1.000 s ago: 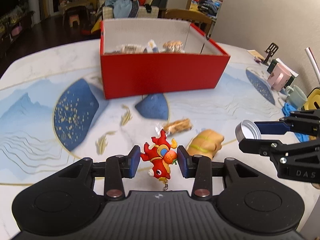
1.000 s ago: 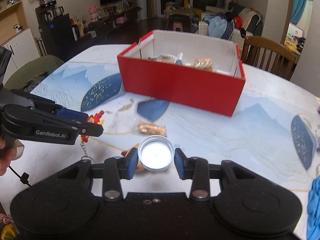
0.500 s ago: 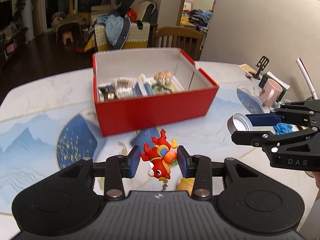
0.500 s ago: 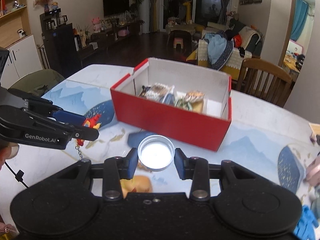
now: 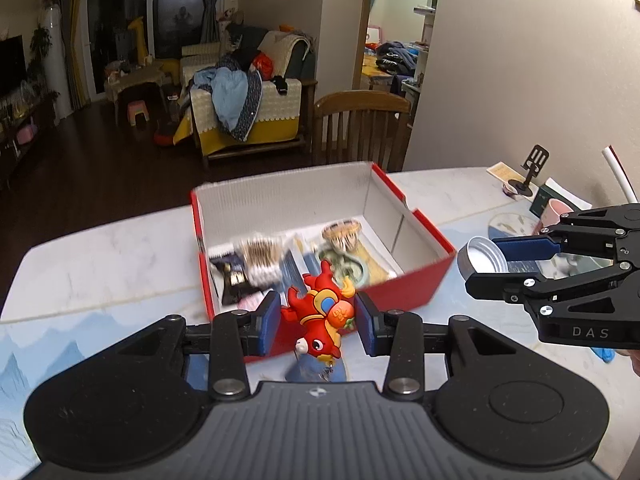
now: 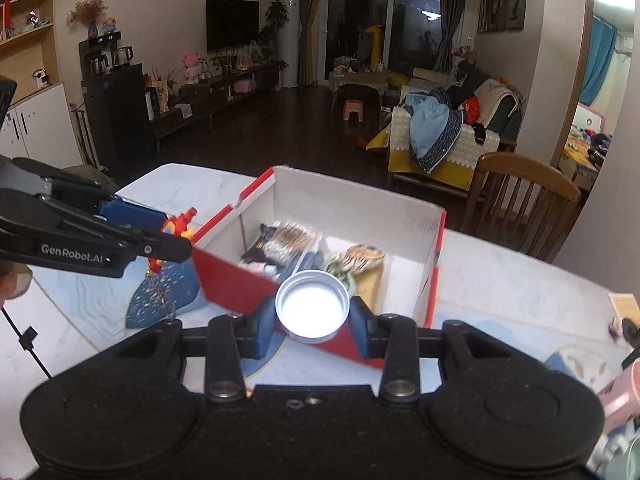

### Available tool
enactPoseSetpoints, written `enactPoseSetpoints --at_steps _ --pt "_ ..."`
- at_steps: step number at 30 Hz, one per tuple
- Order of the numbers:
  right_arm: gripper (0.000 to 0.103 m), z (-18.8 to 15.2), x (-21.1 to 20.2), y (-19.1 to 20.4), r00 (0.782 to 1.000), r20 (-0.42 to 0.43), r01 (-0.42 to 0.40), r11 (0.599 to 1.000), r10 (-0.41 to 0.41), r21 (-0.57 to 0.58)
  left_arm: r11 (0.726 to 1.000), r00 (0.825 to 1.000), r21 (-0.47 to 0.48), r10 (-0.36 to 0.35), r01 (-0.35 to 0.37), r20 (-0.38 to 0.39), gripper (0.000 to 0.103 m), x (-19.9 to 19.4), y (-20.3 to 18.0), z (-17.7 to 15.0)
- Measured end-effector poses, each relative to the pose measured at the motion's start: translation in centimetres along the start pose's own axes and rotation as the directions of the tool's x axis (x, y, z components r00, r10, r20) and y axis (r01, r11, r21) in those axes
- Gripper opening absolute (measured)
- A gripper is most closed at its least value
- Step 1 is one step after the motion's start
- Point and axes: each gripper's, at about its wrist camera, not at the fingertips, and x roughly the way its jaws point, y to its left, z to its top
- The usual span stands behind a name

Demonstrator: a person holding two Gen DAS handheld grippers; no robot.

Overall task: Organize objects
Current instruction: 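Lift and carry the dragon keychain and bottle cap over the red box, then lower both items into the box and open both grippers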

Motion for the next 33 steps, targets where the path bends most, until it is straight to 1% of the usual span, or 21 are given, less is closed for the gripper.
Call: enactPoseSetpoints --at_steps 1,7,12,16,21,24,29,33 --pt "0.038 0.3 0.2 -0.2 1.0 0.002 -0.005 1.0 0.005 -0.007 1.0 1.0 0.0 0.003 -0.003 0.001 0.039 0.2 0.1 0.5" --pt "0.038 2.3 2.4 -1.7 1.0 0.01 0.022 1.0 -0.022 -0.017 1.0 1.0 0.007 0.021 -0.021 -0.001 0.039 2.2 0.9 3.3" --pt "0.038 3.3 4.3 -2.4 0.999 0.017 0.04 0.999 -0.039 -0.024 0.997 0.998 0.04 0.062 -0.063 0.024 0.039 3.9 1.2 5.3" --pt "0.038 4.0 6.0 -2.8 0.999 0.01 0.047 0.998 -0.047 -0.032 0.994 0.995 0.046 0.096 -0.096 0.015 0.039 6.0 1.5 6.2" --pt "0.038 4.3 8.5 -3.3 0.998 -0.022 0.055 0.997 -0.056 -0.045 0.99 0.991 0.051 0.134 -0.133 -0.017 0.039 8.9 1.6 6.4" --pt "0.038 4.2 10.1 -3.6 0.997 -0.051 0.061 0.997 -0.063 -0.036 0.989 0.988 0.045 0.143 -0.141 -0.052 0.039 10.8 1.6 6.2" --pt "0.038 4.0 13.1 -4.3 0.992 -0.11 0.066 0.998 -0.067 -0.02 0.984 0.98 0.081 0.169 -0.161 -0.105 0.039 13.4 1.7 5.2" --pt "0.038 3.5 14.8 -4.2 0.986 -0.148 0.069 0.997 -0.071 -0.018 0.985 0.973 0.059 0.17 -0.163 -0.154 0.039 14.9 2.2 4.4"
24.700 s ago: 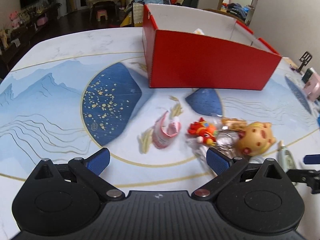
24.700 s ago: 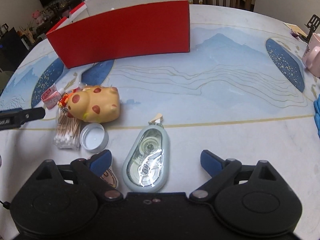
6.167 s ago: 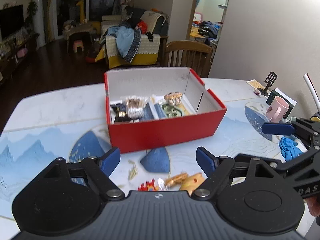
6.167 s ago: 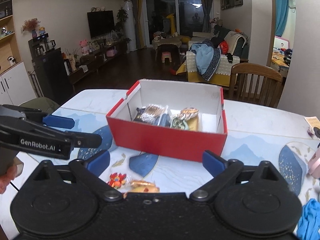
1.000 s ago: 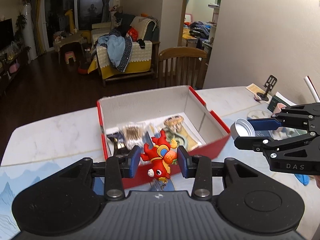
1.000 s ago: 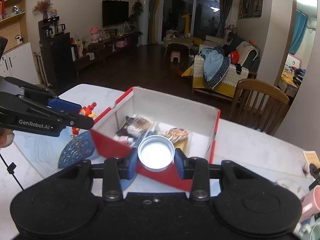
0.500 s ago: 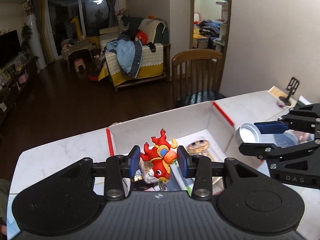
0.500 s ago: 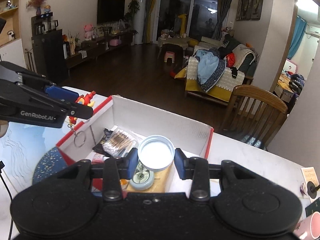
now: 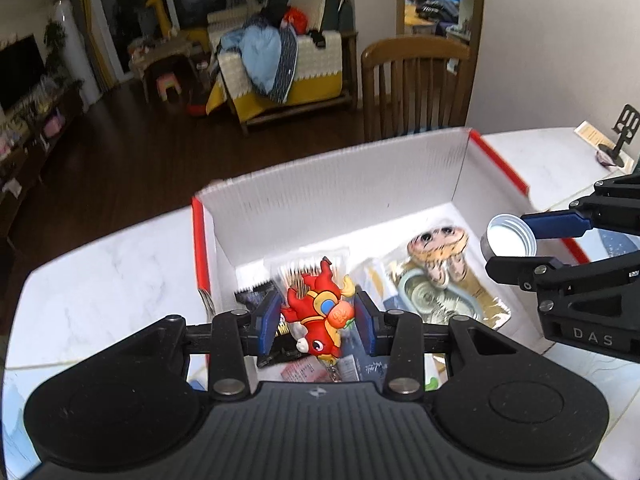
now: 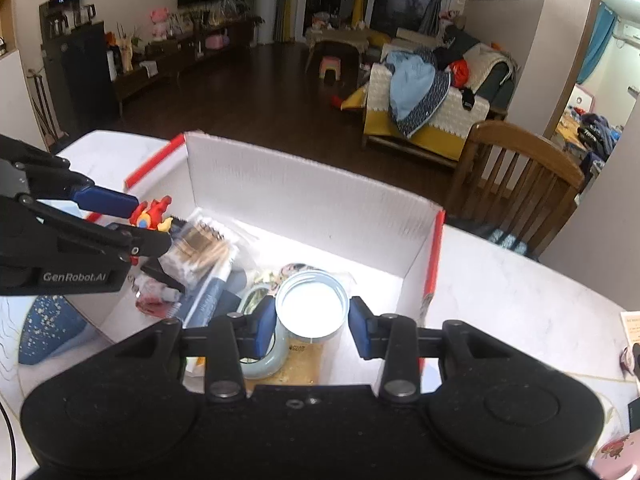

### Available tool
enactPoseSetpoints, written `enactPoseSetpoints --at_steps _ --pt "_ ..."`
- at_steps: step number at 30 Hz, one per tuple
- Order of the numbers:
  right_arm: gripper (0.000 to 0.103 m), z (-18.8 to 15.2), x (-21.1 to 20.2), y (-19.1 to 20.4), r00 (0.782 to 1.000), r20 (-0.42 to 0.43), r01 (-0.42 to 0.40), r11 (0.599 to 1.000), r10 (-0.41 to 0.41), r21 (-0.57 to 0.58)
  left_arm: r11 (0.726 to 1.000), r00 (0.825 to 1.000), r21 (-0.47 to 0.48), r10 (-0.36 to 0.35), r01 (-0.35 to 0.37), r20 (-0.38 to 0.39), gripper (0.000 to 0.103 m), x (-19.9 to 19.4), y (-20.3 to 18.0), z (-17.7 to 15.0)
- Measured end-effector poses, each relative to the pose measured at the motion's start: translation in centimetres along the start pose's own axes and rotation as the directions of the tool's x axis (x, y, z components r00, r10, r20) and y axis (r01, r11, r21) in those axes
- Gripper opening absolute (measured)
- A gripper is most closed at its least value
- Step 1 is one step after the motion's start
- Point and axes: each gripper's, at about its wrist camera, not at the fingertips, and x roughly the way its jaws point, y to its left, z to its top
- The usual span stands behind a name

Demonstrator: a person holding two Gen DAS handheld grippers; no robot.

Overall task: Organize objects
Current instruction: 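Lower both items into the box and open both grippers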

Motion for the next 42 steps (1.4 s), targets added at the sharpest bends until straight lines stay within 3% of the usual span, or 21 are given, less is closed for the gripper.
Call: enactPoseSetpoints --at_steps 9,22,31,42 --pt "0.038 -0.7 2.4 0.6 0.997 -0.063 -0.054 0.999 0.054 -0.005 1.0 0.997 -0.001 -0.014 0.014 -0.073 0.039 2.8 -0.3 -0.9" --pt "0.042 -1.1 3.5 1.0 0.995 -0.087 -0.041 0.999 0.041 0.0 0.998 0.989 -0.032 -0.057 0.053 -0.136 0.039 4.6 -0.3 -1.9" --pt "0.055 -1.2 3.0 0.4 0.996 -0.079 -0.035 0.999 0.036 0.018 0.997 0.99 -0.041 -0.071 0.066 -0.124 0.046 4.2 -0.4 -2.1" --pt "0.057 -1.1 0.1 0.1 0.999 -0.027 -0.033 0.999 0.034 0.016 0.993 0.994 -0.088 -0.088 0.083 -0.06 0.048 1.6 0.2 -2.1"
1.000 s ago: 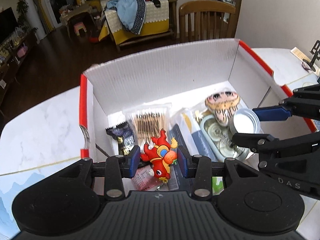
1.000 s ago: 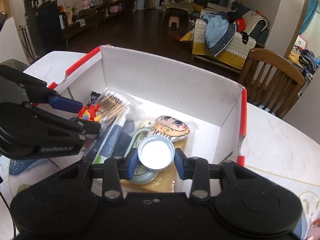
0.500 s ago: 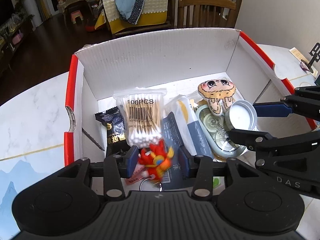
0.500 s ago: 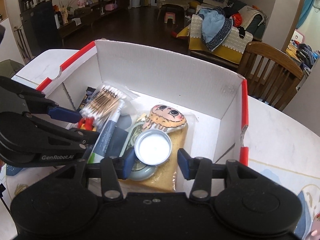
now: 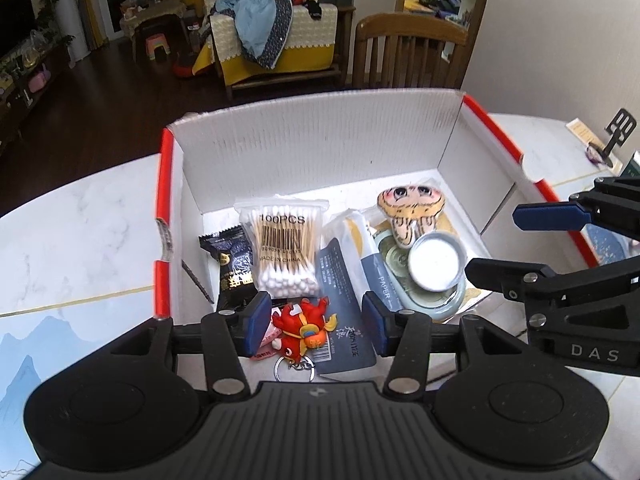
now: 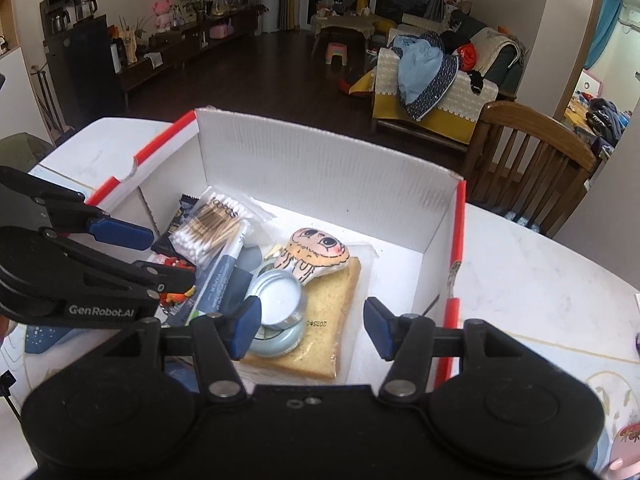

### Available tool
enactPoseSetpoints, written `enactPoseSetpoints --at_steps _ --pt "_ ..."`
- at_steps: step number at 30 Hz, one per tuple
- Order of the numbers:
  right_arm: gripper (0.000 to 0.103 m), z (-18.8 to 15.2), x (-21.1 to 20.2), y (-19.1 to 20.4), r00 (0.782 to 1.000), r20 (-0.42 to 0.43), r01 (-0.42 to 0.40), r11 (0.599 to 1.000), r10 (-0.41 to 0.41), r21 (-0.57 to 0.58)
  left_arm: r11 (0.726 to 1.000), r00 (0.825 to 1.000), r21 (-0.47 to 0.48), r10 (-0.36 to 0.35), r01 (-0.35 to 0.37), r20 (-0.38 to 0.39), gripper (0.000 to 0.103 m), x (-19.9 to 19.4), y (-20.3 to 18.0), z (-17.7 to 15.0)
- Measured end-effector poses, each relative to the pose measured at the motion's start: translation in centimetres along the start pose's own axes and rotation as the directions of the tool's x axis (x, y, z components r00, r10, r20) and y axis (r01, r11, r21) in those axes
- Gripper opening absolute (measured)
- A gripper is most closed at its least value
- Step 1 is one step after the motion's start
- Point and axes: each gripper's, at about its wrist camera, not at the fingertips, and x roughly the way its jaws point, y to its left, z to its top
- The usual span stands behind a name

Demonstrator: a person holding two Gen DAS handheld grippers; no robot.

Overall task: Organize objects
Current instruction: 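Lower both items into the box and open both grippers, then withdraw both grippers from the box toward the snack bag and squishy toy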

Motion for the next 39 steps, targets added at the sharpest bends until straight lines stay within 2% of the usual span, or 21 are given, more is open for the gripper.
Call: enactPoseSetpoints --at_steps 6,14,16,21,24,27,32,34,39 --pt "0.061 0.1 -2.0 0.1 0.999 0.034 -0.012 1.0 0.012 0.016 1.0 0.999 -0.015 0.003 -0.002 0.042 0.049 -2.3 0.0 -0.1" --pt "0.064 -0.3 -5.0 0.5 0.996 0.084 -0.023 0.999 0.021 0.024 0.999 0.996 -0.023 -0.027 0.029 0.09 0.049 -5.4 -0.4 -0.6" --pt "0.071 -0.5 -5.7 0.7 0.995 0.096 -0.017 1.0 0.015 0.023 0.999 0.994 -0.02 -0.031 0.033 0.101 0.049 -6.1 -0.6 -0.9" --pt "0.076 -1.0 -7.7 1.0 0.992 0.127 -0.03 0.999 0.026 0.032 0.999 0.992 -0.011 -0.048 0.049 0.12 0.05 -7.8 -1.0 -1.7" --pt "0.079 -1.4 -8.9 1.1 0.989 0.145 -0.038 0.999 0.033 0.035 0.999 0.989 -0.001 -0.054 0.055 0.139 0.072 -8.9 -1.2 -2.3" --pt "0.081 -1.8 -10.1 1.5 0.985 0.165 -0.046 0.998 0.039 0.035 0.997 0.985 0.016 -0.072 0.07 0.158 0.072 -10.0 -1.4 -3.1" --pt "0.092 -2.8 -12.1 2.6 0.978 0.2 -0.063 0.998 0.056 0.027 0.997 0.983 0.029 -0.078 0.075 0.167 0.072 -11.2 -1.6 -4.4" --pt "0.098 -3.4 -12.7 3.0 0.975 0.21 -0.077 0.997 0.071 0.025 0.997 0.983 0.035 -0.077 0.072 0.166 0.077 -11.5 -1.8 -4.9" --pt "0.102 -5.2 -13.4 3.9 0.974 0.21 -0.089 0.996 0.085 0.011 0.996 0.983 0.022 -0.093 0.09 0.157 0.08 -11.8 -1.7 -6.7"
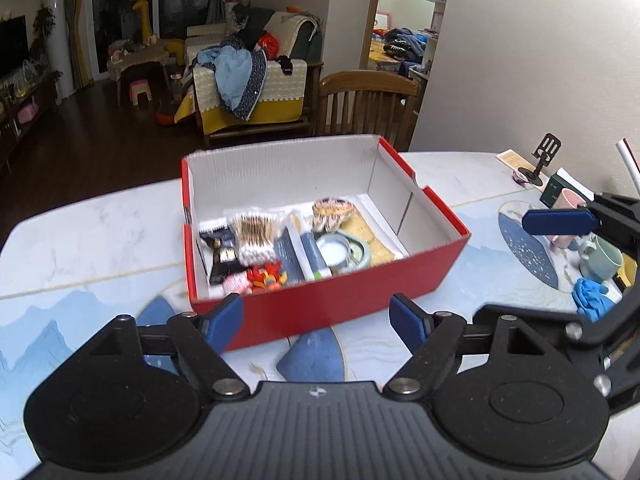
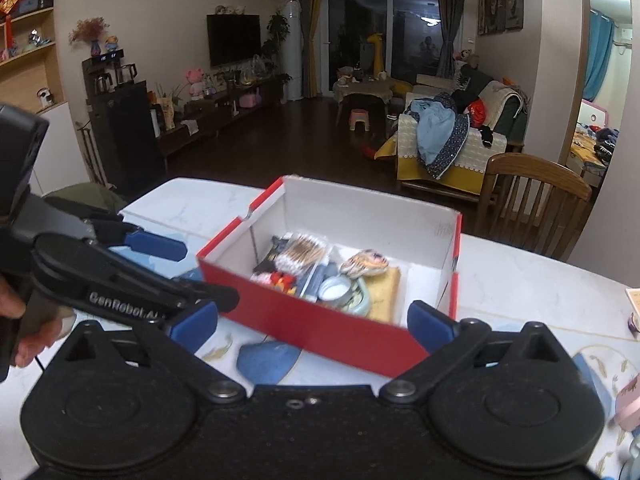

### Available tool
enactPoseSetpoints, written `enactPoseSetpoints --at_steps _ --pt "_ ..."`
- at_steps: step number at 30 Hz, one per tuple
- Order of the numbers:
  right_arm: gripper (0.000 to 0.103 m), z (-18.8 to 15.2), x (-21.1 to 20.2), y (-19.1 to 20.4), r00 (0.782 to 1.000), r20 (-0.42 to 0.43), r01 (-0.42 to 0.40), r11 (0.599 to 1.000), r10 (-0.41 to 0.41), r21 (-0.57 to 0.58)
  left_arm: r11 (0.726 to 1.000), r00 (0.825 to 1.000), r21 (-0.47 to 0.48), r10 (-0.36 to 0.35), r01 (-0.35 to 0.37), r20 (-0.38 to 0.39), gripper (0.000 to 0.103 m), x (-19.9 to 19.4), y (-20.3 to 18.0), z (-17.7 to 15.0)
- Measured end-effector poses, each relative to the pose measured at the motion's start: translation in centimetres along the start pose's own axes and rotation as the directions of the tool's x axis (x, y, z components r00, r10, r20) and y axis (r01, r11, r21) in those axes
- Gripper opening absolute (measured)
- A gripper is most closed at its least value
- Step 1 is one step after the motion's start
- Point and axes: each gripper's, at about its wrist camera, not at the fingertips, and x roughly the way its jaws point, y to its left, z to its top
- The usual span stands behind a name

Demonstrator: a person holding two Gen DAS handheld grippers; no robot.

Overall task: Organize objects
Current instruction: 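Withdraw both grippers from the box toward the snack bag and squishy toy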

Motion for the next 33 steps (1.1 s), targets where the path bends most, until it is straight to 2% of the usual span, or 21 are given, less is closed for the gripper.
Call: enactPoseSetpoints --at_steps 11,12,13,14,25,33 --pt "0.102 -4.6 0.1 1.9 0.998 -0.062 -0.012 1.0 0.012 -0.006 0.999 0.999 -0.035 0.011 -0.012 -0.046 0.09 1.1 -0.1 -3.3" --pt "0.102 -4.9 0.2 2.1 0.998 -0.067 -0.01 1.0 0.01 -0.007 0.999 0.999 -0.038 0.014 -0.016 -0.051 0.092 1.3 -0.1 -3.5" --pt "0.102 -5.2 0.2 2.3 0.997 -0.071 -0.01 1.0 0.009 -0.008 0.999 0.998 -0.041 0.023 -0.025 -0.054 0.102 1.5 -0.2 -3.7" --pt "0.102 -5.5 0.3 2.4 0.997 -0.076 -0.011 1.0 0.011 -0.008 0.998 0.998 -0.044 0.031 -0.033 -0.053 0.103 1.7 -0.3 -3.9" --pt "0.102 -8.5 1.8 3.9 0.993 -0.119 -0.022 1.0 0.019 -0.019 0.994 0.991 -0.103 0.017 -0.031 -0.13 0.103 4.7 -1.0 -5.7" --pt "0.102 -10.7 3.4 4.9 0.985 -0.169 -0.04 0.999 0.036 -0.019 0.99 0.971 -0.134 -0.001 -0.031 -0.237 0.103 8.3 -1.8 -6.8"
